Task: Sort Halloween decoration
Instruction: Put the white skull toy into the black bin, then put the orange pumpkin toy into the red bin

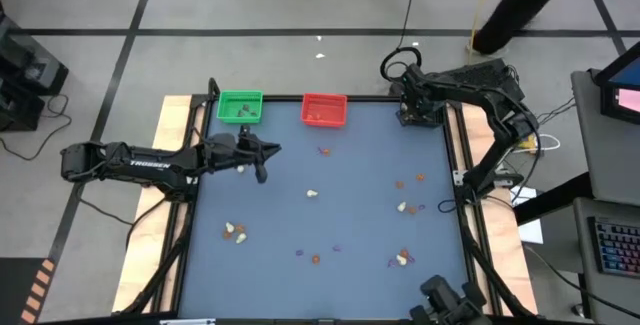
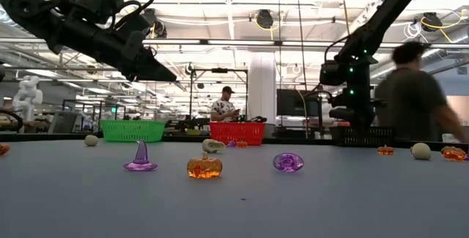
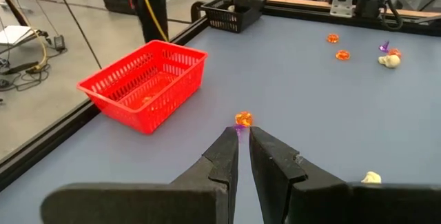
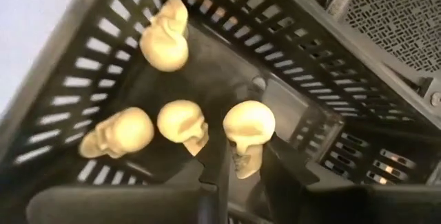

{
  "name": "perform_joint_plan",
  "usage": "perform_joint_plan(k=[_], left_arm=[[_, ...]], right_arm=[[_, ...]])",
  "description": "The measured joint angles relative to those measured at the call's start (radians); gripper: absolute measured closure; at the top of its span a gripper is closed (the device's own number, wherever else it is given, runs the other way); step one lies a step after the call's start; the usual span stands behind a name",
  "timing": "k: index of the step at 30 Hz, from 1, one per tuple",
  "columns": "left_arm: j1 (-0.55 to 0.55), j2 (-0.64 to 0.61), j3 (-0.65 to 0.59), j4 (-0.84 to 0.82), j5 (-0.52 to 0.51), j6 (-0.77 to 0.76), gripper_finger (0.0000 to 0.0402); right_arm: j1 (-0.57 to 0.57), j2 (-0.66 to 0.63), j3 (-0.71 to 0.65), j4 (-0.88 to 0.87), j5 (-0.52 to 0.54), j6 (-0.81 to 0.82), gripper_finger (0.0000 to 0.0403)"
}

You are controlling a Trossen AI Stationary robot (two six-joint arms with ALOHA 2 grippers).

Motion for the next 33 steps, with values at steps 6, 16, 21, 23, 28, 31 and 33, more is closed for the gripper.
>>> perform_joint_plan(k=[6,16,21,23,28,31,33], left_arm=[[-0.007,0.0,0.0,0.0,0.004,-0.029,0.0356],[-0.054,0.0,0.0,0.0,0.11,0.021,0.0356],[-0.157,0.0,0.026,-0.002,0.11,0.03,0.0357],[-0.206,0.0,0.043,-0.005,0.11,0.031,0.0357],[-0.339,0.0,0.12,-0.116,0.035,0.031,0.0361],[-0.419,0.015,0.167,-0.184,-0.024,0.028,0.0373],[-0.472,0.035,0.189,-0.208,-0.038,0.019,0.0383]], right_arm=[[0.016,-0.049,0.0,0.0,0.037,-0.001,0.0278],[0.121,-0.295,-0.03,0.005,0.024,-0.055,0.0282],[0.228,-0.43,-0.167,0.176,-0.028,-0.061,0.0388],[0.282,-0.474,-0.245,0.27,-0.073,-0.057,0.0393],[0.459,-0.561,-0.416,0.52,-0.082,0.005,0.04],[0.571,-0.59,-0.469,0.652,-0.081,0.026,0.0401],[0.643,-0.594,-0.477,0.696,-0.079,0.027,0.0402]])
